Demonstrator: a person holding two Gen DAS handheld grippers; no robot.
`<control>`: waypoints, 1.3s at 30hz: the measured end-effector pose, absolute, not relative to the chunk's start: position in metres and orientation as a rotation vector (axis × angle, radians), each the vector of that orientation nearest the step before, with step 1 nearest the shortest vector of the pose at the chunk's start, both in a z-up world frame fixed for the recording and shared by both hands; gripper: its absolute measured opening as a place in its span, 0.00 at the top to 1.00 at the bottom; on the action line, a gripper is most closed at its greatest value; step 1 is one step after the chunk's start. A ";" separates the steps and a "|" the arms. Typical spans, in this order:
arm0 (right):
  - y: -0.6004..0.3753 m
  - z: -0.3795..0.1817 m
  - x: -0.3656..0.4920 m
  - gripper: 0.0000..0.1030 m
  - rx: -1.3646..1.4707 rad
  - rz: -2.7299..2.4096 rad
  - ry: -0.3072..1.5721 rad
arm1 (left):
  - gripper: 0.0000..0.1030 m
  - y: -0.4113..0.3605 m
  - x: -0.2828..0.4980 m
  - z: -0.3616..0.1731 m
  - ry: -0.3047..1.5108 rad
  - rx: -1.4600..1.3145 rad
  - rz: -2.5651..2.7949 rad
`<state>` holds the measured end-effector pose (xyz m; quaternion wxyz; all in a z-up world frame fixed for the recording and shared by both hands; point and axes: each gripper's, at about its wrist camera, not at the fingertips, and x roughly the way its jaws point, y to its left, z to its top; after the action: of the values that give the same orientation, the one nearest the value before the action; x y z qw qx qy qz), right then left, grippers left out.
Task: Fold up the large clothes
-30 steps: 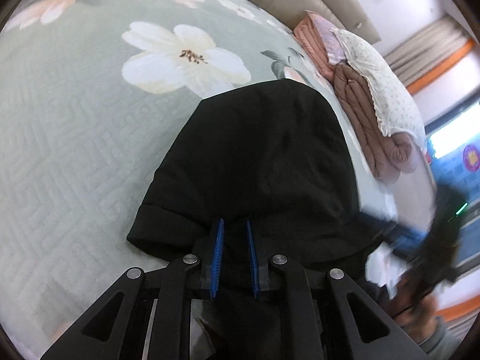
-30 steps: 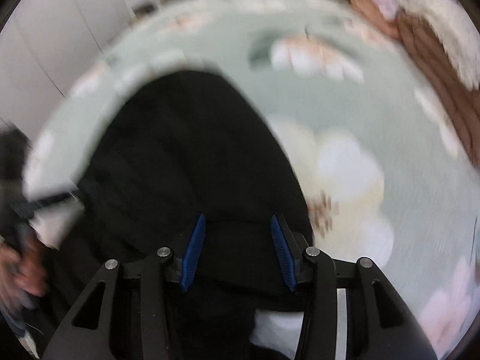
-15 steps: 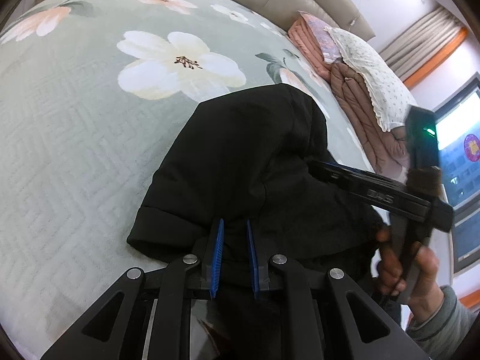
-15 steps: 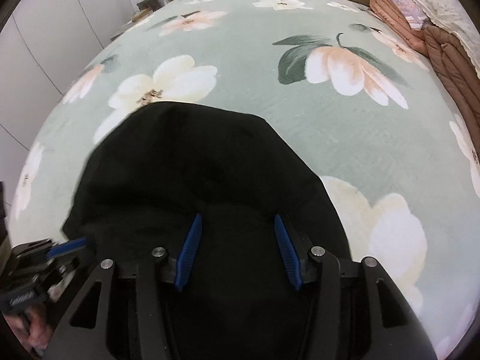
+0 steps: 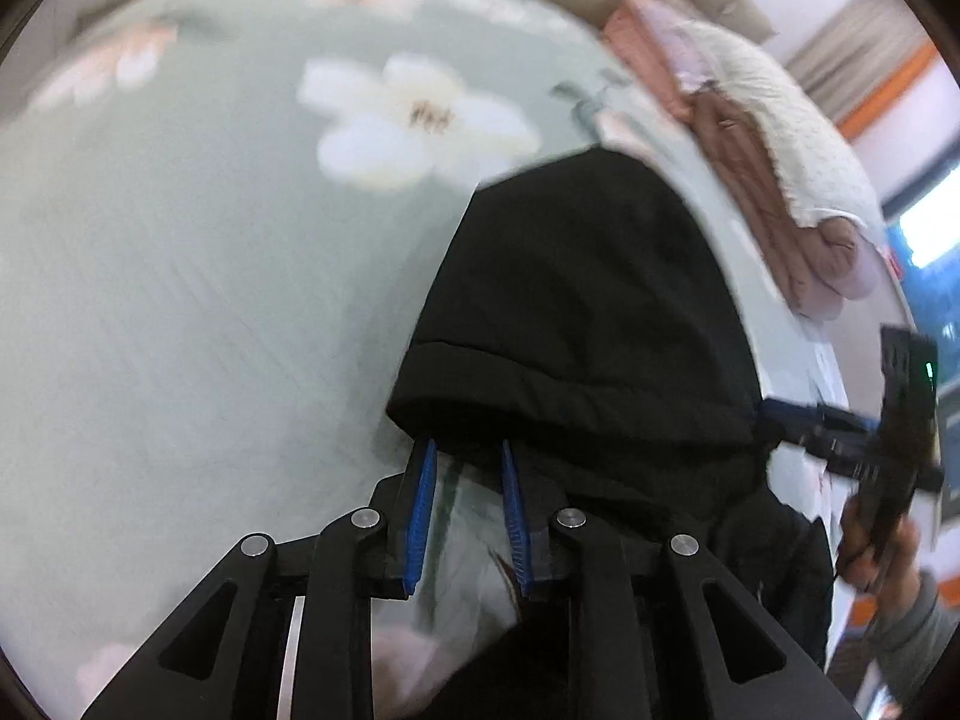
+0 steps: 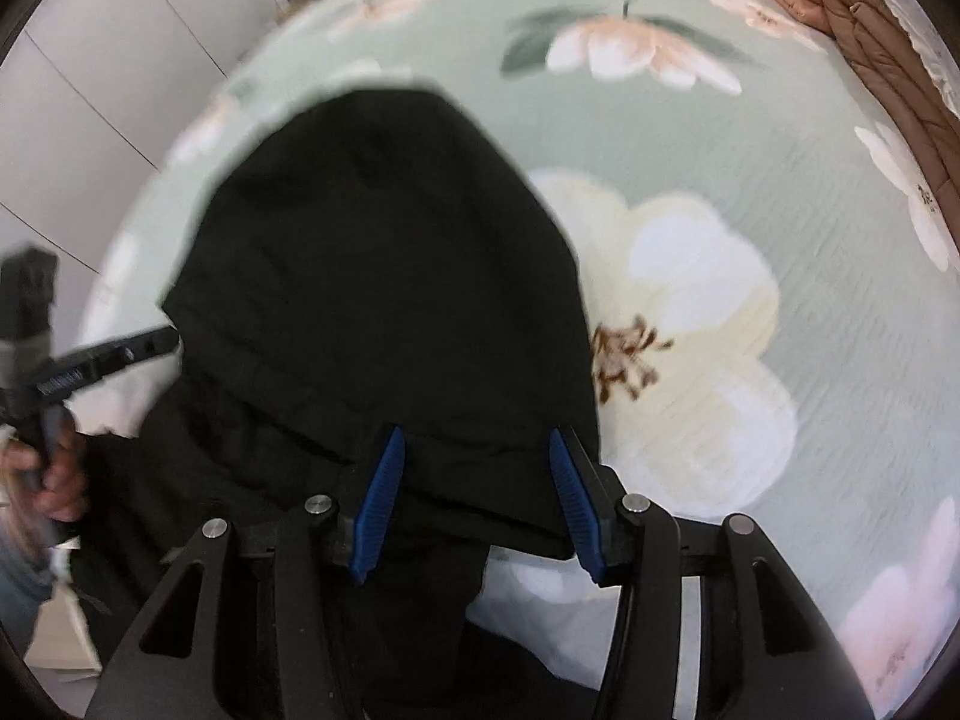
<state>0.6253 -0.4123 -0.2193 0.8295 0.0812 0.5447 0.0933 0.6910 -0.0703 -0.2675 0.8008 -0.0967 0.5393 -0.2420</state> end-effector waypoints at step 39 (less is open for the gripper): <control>-0.288 -0.031 0.383 0.88 -0.305 0.237 0.781 | 0.86 -0.102 0.435 -0.053 0.695 0.295 -0.692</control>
<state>0.3827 -0.2883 -0.0310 0.9066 -0.1477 0.3783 0.1146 0.4350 -0.1020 -0.0528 0.8718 0.1411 0.3323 -0.3311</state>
